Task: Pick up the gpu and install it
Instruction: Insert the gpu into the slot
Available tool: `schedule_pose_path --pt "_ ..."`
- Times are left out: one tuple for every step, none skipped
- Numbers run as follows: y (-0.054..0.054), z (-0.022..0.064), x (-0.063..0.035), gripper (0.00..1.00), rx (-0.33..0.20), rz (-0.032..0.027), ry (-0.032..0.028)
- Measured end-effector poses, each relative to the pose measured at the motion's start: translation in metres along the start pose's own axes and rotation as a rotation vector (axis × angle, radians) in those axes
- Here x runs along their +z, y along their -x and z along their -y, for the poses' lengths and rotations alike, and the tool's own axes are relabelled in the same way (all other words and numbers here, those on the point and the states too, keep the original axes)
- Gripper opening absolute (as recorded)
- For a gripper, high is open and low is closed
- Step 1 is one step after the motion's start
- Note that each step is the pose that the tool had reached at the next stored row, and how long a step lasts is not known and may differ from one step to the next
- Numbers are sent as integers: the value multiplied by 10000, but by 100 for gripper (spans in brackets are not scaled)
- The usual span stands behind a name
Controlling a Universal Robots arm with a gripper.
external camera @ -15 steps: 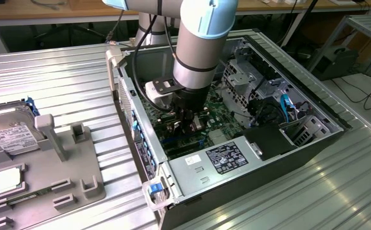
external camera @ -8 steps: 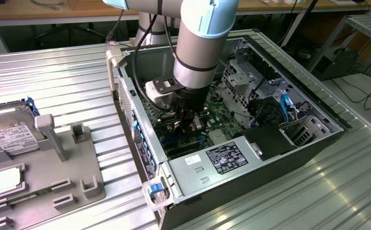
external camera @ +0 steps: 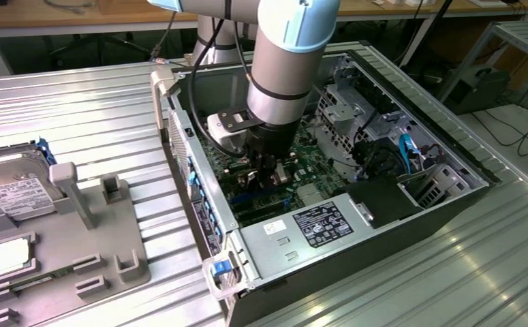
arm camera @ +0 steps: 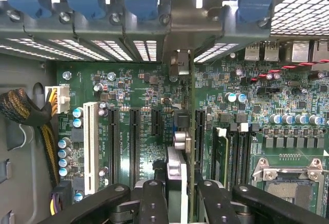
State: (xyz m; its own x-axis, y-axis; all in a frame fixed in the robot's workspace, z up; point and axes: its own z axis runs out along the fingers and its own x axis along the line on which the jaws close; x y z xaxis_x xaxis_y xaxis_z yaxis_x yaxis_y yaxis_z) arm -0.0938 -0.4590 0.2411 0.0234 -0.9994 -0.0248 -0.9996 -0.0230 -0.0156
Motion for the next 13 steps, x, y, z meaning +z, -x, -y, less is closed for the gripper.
schedule_pose_path --pt "0 0 0 28 0 0 0" --pt "-1 12 1 28 -2 0 1" --pt "-1 27 3 28 0 -1 1" --pt "-1 44 4 28 0 -2 2" --pt "-2 70 5 28 1 -2 2" --pt "-2 84 6 28 0 -1 2" --pt "-3 88 6 28 0 -1 2" --pt "-3 88 7 28 1 -2 2" --pt "-3 89 8 28 1 -2 1" --pt "-2 89 8 28 1 -1 2" --pt "-2 89 9 28 0 -2 3" --pt "-3 90 9 28 0 -3 2" --pt "-3 88 11 28 -1 -2 1"
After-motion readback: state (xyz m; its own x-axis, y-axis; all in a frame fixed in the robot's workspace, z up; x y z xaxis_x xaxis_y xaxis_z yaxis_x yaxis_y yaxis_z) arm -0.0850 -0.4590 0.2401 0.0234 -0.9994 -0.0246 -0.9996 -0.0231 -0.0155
